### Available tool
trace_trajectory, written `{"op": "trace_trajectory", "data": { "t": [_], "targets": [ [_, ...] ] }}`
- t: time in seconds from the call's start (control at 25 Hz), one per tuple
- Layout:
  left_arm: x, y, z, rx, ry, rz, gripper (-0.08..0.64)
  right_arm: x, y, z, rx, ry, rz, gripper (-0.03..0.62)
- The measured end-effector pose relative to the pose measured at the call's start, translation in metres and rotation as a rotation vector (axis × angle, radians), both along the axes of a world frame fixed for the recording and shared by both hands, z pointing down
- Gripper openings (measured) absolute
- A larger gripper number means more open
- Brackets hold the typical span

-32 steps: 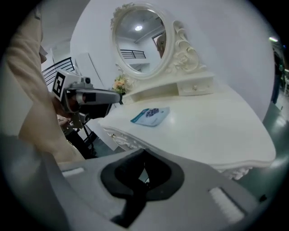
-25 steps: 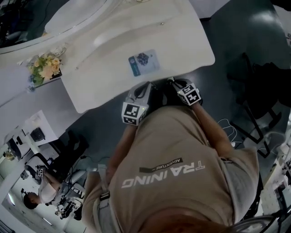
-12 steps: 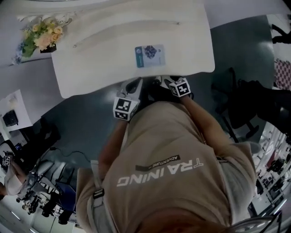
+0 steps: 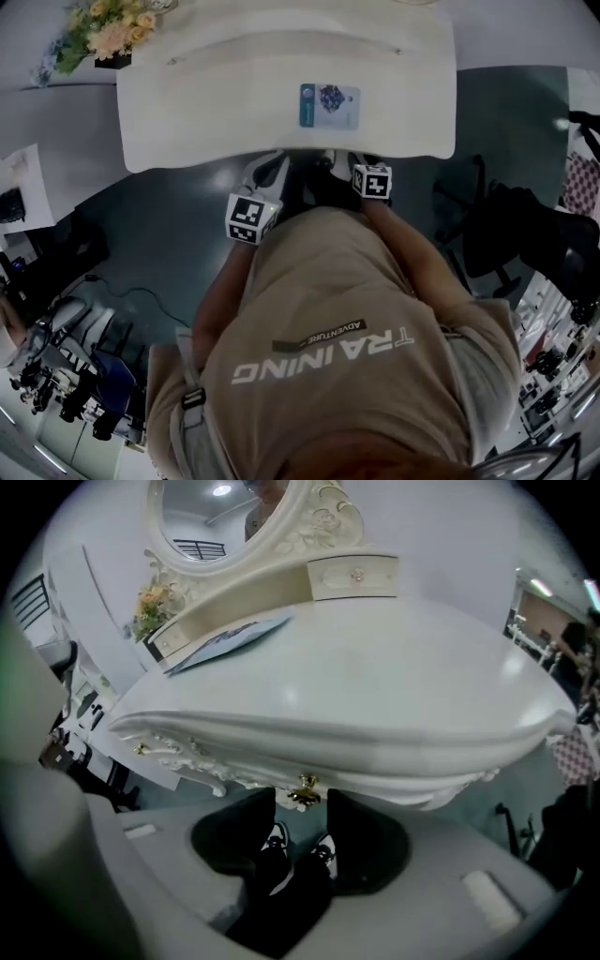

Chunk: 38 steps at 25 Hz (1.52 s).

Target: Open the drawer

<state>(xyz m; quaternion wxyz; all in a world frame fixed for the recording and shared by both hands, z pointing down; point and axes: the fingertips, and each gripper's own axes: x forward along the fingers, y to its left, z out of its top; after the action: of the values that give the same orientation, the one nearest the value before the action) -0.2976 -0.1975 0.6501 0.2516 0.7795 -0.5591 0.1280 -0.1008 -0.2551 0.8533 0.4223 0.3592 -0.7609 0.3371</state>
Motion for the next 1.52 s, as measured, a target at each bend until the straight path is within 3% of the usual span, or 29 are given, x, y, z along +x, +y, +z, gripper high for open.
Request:
{"op": "trace_trajectory", "data": {
  "t": [0.36,0.4,0.68,0.84,1.04,1.28,1.52],
  "targets": [
    [0.003,0.01,-0.011,-0.019,-0.034,0.049,0.008,-0.002,-0.011,0.02,-0.034,0.023,0.054,0.175],
    [0.002,0.012,-0.01,-0.022,-0.036,0.045,0.008,-0.001,-0.013,0.022,-0.043,0.024,0.056,0.153],
    [-0.004,0.015,-0.015,-0.007,-0.042,0.044,0.008,0.0,-0.009,0.022,-0.091,0.004,0.015,0.144],
    [-0.006,0.012,-0.021,0.014,-0.028,0.054,0.008,0.004,0.007,0.017,-0.151,0.016,0.002,0.144],
    [-0.02,0.007,-0.027,0.033,0.018,0.058,0.008,0.013,0.03,0.015,-0.158,0.04,0.018,0.143],
    [-0.036,0.006,-0.009,0.01,0.004,0.117,0.008,0.023,0.062,0.02,-0.194,0.063,0.036,0.143],
    [-0.009,0.006,-0.015,0.003,-0.01,0.137,0.008,0.037,0.087,0.016,-0.225,0.016,0.014,0.137]
  ]
}}
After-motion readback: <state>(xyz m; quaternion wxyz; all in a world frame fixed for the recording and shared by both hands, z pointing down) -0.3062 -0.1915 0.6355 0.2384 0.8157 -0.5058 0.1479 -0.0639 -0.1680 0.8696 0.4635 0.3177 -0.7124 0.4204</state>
